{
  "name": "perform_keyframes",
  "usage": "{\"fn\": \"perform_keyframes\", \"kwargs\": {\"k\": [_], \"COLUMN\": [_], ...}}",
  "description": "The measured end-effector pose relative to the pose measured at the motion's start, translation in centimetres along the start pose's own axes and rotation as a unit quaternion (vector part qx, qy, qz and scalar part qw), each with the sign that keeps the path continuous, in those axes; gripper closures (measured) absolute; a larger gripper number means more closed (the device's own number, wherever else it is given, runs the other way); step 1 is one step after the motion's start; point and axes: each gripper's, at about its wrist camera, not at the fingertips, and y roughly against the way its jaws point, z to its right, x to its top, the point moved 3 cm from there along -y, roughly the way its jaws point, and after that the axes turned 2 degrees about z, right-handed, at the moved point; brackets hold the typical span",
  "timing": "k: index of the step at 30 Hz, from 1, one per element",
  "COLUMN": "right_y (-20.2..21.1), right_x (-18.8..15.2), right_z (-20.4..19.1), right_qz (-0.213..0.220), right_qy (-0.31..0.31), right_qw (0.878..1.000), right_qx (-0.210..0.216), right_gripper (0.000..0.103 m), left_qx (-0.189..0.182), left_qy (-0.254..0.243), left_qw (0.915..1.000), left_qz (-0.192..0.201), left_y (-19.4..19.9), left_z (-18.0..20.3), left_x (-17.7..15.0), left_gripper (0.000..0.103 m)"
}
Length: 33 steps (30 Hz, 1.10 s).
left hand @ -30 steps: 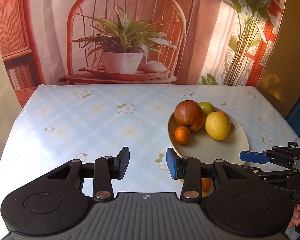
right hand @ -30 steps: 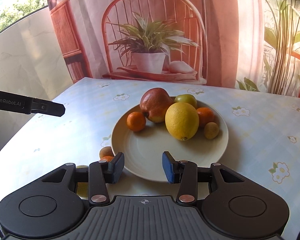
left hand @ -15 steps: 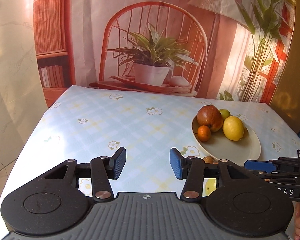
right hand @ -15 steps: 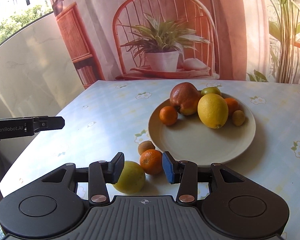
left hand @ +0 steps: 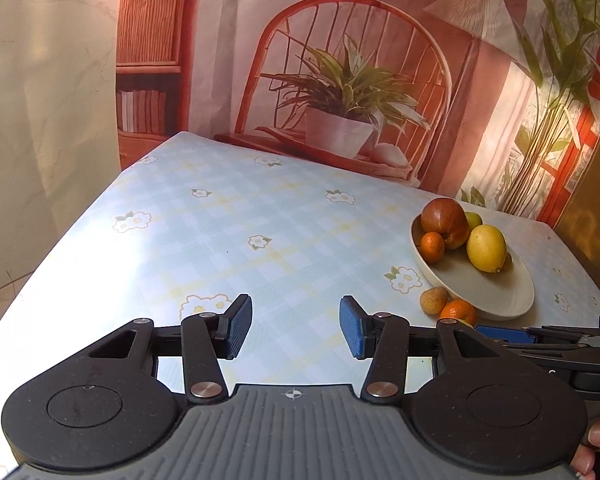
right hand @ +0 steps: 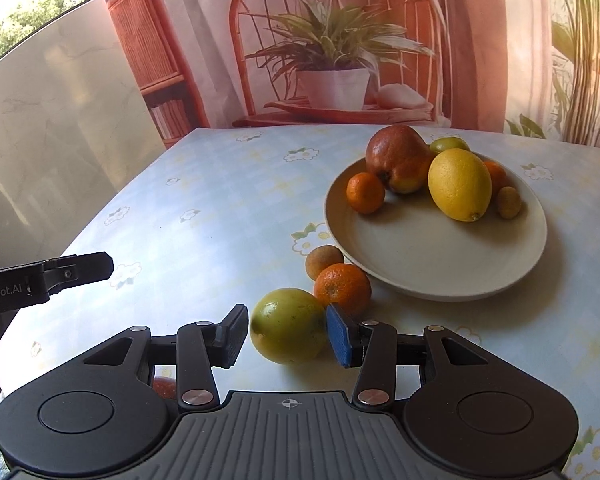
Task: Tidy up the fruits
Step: 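Close the right gripper around the green-yellow citrus and lift it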
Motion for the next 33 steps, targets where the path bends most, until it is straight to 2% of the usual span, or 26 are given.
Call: {"fn": "perform_keyframes", "kwargs": {"k": [19,29,33], "right_y": [-0.6,0.7,1.4], "right_x": [-0.1,-0.9,-1.3], "right_z": [0.2,0.3,1.3], "right_qz": [-0.003,0.008,0.014], "right_qy": [-0.005,0.022,0.014], "right_qw": [1.0,1.0,1.0], "right_qx": [0.01,0.01,0.009], "right_gripper": [0.062,0.063,0.063], "left_qx": [-0.002,-0.001,-0.003], "left_qy": [0.026,0.01,-0.003], "left_qw": [0.9996,0.9999,1.0], "left_qz": [0.009,0.003,-0.003], "left_y": [0.6,1.1,1.1], "left_z": [0.5,1.4,2.0], "left_x": [0.1,-0.1,-0.3], "left_gripper": [0.052,0.052,0.052]}}
